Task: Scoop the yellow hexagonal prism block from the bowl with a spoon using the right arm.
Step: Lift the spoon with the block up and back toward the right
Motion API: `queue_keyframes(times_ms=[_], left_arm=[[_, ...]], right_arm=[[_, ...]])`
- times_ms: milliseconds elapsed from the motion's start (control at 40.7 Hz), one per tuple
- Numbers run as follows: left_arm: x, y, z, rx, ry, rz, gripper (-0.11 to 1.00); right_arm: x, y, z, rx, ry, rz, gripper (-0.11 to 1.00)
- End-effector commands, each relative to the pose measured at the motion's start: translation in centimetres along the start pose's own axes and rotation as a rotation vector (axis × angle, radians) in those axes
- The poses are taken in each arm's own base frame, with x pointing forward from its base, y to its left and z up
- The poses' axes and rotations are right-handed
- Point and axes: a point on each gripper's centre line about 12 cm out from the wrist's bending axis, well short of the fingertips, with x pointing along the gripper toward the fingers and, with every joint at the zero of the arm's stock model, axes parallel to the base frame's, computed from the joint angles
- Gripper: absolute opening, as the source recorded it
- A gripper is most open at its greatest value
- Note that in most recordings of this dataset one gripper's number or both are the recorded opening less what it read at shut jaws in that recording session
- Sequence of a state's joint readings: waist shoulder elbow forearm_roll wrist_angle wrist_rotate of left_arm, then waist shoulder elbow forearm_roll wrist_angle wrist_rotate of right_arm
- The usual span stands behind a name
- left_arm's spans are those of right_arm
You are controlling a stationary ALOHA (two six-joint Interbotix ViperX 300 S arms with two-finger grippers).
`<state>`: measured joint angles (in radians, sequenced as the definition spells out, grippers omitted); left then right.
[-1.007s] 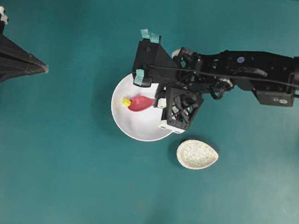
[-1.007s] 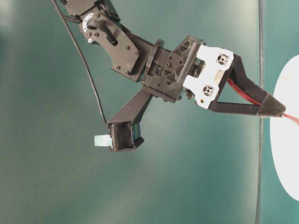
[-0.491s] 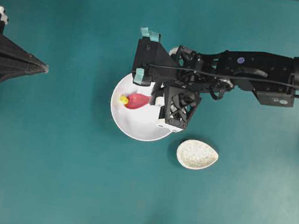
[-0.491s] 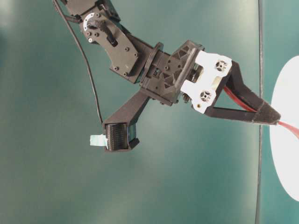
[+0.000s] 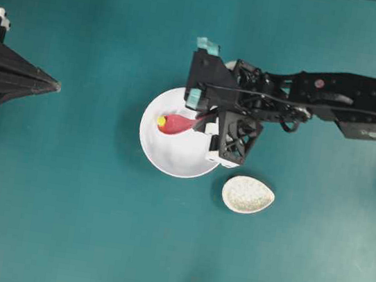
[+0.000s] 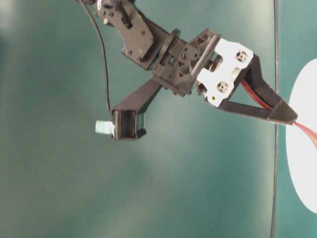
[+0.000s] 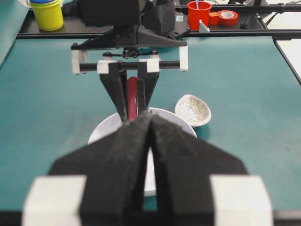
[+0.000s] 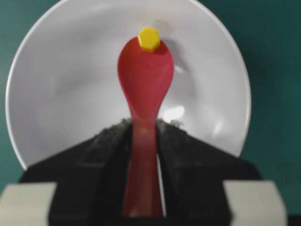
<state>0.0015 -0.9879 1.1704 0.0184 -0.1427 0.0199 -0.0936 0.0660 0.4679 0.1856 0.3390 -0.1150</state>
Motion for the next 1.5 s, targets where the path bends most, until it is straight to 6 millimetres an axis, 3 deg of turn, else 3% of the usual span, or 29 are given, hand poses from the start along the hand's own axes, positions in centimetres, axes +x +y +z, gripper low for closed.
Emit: queue_keyframes(times_ms=[0, 246, 590, 958, 1474], left_arm=[[0.2, 0.0, 0.7, 0.005, -0.020, -0.001, -0.01], [0.2, 0.0, 0.8, 0.005, -0.023, 0.000, -0.01], [0.1, 0.0, 0.8, 0.005, -0.026, 0.000, -0.01], [0.1, 0.0, 1.0, 0.005, -0.038, 0.001, -0.01], [0.0, 0.0, 1.4, -0.001, -0.063, 0.001, -0.01]], right_arm=[[-1.6, 0.4, 1.1, -0.009, -0.083, 0.001, 0.24], [-2.9, 0.4, 0.1, -0.012, -0.198, -0.012, 0.24], [-6.4, 0.4, -1.2, -0.018, -0.437, -0.033, 0.24], [-9.6, 0.3, -2.1, -0.019, -0.577, -0.042, 0.24], [-10.4, 0.4, -1.6, -0.030, -0.615, -0.044, 0.24]])
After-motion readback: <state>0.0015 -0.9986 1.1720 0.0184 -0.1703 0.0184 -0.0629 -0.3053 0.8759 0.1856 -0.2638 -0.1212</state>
